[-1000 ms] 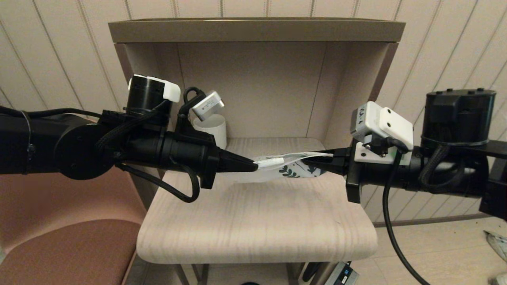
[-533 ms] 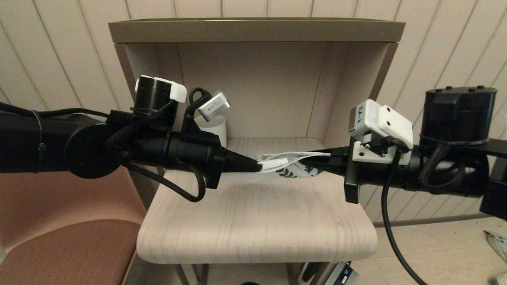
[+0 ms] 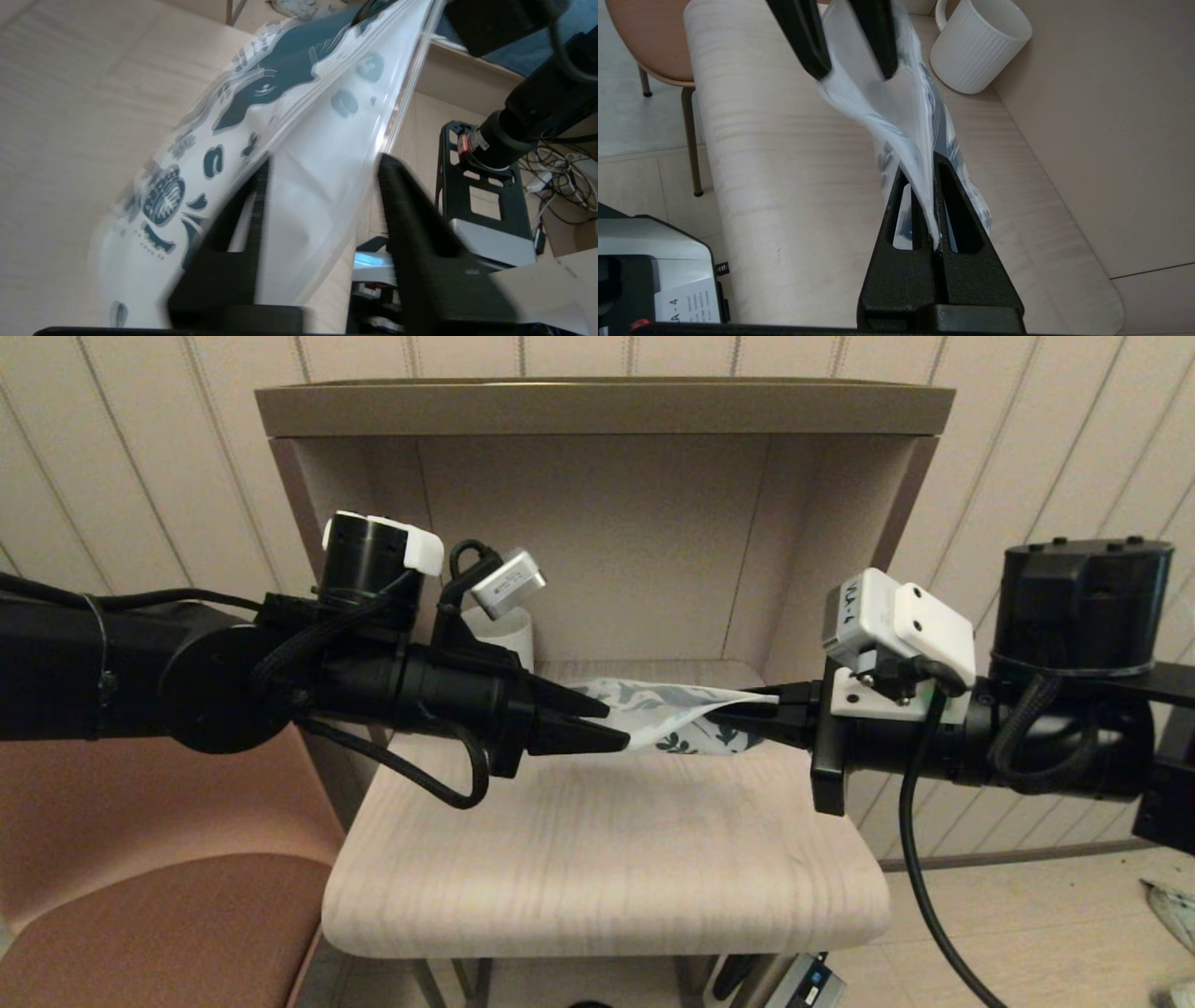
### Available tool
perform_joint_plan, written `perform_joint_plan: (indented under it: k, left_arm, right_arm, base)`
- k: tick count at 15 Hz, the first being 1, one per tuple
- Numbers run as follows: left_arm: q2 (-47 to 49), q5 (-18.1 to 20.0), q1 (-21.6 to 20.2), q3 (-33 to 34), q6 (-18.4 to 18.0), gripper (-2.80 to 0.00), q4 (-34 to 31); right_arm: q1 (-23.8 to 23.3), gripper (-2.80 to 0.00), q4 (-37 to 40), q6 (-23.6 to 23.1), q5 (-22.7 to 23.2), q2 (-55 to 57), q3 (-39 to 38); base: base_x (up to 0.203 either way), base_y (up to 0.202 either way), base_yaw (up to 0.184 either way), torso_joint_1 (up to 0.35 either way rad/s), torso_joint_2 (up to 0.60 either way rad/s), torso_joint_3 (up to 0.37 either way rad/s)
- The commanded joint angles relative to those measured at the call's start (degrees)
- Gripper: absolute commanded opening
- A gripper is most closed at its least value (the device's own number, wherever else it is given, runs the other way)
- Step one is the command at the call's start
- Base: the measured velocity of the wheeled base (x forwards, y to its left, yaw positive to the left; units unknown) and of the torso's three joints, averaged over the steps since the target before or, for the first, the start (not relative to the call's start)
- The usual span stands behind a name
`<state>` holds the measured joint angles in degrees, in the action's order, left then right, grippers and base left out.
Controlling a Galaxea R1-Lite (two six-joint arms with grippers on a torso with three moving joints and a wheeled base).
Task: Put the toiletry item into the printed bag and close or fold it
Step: Place the toothpaste in the storage bag
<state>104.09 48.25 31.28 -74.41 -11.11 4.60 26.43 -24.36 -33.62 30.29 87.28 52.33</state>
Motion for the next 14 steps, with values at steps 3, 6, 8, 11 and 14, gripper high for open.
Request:
perform_joint_plan:
  k: [3,6,8,11,14]
  left_arm:
    - [-3.99,0.44,-0.81,-0.16,0.07,0.0,0.24]
    - [-7.95,0.56,-3.72,0.43,0.51,0.0,0.24]
    - [-10.84,1.56,-8.84,1.92,0.62,0.0,0.17]
    - [-14.51,8.21,-19.39,8.7,0.53,0.0,0.18]
    - [-15.23,12.58,-24.26,17.38,-1.55,0.0,1.13]
  right_arm:
    - [-0.16,-2.8,-0.31,0.84,0.29,0.19,-1.0]
    - [-0.5,-2.8,-0.34,2.24,0.82,0.43,-0.92]
    - [-0.68,-2.8,-0.34,2.85,0.92,0.77,-0.4]
    - [-0.57,-2.8,-0.04,4.35,1.08,0.89,0.26]
    - [-0.67,-2.8,0.75,6.76,2.13,0.36,1.95]
  base:
    - [0.0,0.0,0.0,0.0,0.0,0.0]
    - [0.0,0.0,0.0,0.0,0.0,0.0]
    - [0.0,0.0,0.0,0.0,0.0,0.0]
    - [0.0,0.0,0.0,0.0,0.0,0.0]
    - [0.0,0.0,0.0,0.0,0.0,0.0]
